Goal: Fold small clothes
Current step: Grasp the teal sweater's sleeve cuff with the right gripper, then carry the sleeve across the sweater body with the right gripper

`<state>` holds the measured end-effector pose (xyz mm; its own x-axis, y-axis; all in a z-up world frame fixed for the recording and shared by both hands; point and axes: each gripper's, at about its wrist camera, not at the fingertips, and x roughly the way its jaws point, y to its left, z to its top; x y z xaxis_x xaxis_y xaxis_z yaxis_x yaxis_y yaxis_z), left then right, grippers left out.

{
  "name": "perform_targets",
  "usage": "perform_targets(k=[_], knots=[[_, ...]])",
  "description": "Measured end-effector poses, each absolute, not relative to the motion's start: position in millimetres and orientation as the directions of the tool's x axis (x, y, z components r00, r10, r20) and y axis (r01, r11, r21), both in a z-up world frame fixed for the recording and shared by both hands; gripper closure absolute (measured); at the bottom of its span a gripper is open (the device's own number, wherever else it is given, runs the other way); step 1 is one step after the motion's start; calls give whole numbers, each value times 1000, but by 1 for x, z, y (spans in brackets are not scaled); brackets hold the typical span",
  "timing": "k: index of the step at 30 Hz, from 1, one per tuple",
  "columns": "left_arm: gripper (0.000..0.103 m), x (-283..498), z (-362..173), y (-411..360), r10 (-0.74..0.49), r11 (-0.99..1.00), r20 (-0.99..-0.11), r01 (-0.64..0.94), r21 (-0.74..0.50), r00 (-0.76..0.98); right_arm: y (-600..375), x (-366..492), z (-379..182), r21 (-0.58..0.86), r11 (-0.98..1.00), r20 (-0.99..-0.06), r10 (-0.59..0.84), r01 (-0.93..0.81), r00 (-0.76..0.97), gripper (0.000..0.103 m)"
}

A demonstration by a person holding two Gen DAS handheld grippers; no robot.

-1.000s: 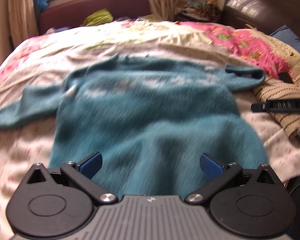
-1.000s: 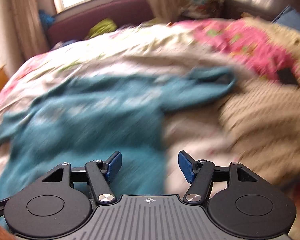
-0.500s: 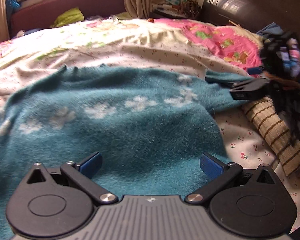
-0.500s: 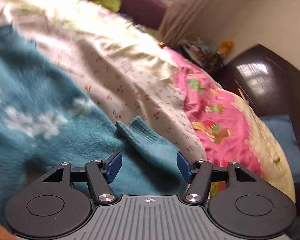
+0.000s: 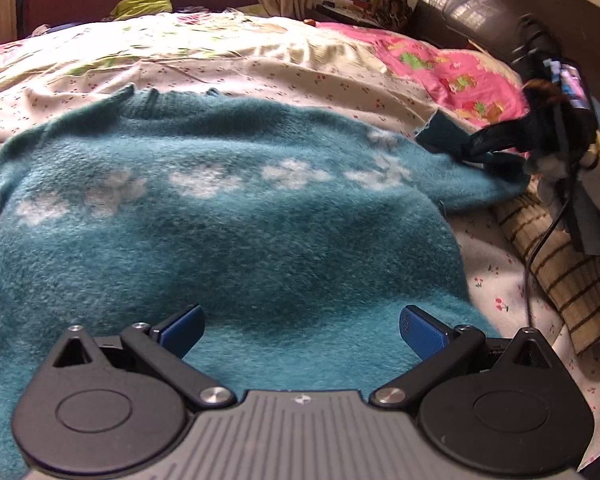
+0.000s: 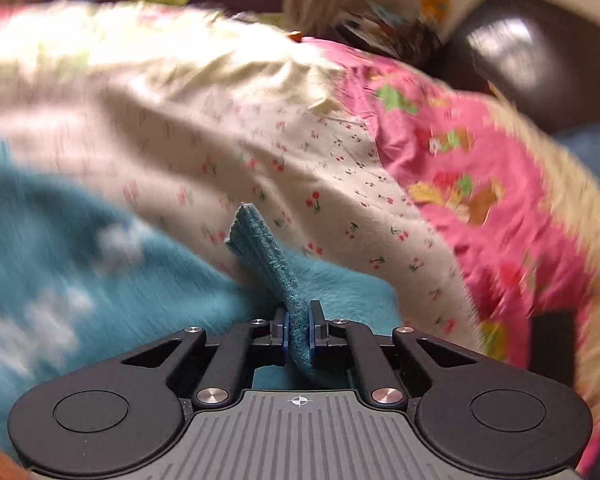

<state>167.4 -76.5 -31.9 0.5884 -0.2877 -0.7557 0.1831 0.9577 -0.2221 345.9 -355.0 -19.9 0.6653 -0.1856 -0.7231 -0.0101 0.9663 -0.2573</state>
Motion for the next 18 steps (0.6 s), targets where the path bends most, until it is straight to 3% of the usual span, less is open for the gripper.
perform_targets(k=[3, 8, 14, 18], knots=[[0, 165, -25, -63, -298, 954, -740, 168, -247, 604, -347, 340, 8, -81, 997, -725, -54, -7, 687, 95], [0, 151, -13, -35, -282, 957, -715, 134, -257, 640, -282, 332, 42, 71, 991, -672, 134, -117, 728, 95], [0, 134, -4, 3, -236, 963, -689, 70, -260, 685, -176, 320, 39, 136, 940, -623, 327, -313, 711, 95], [0, 130, -7, 25, -206, 965, -685, 28, -262, 699, -120, 315, -4, 117, 917, -691, 351, -382, 632, 95]])
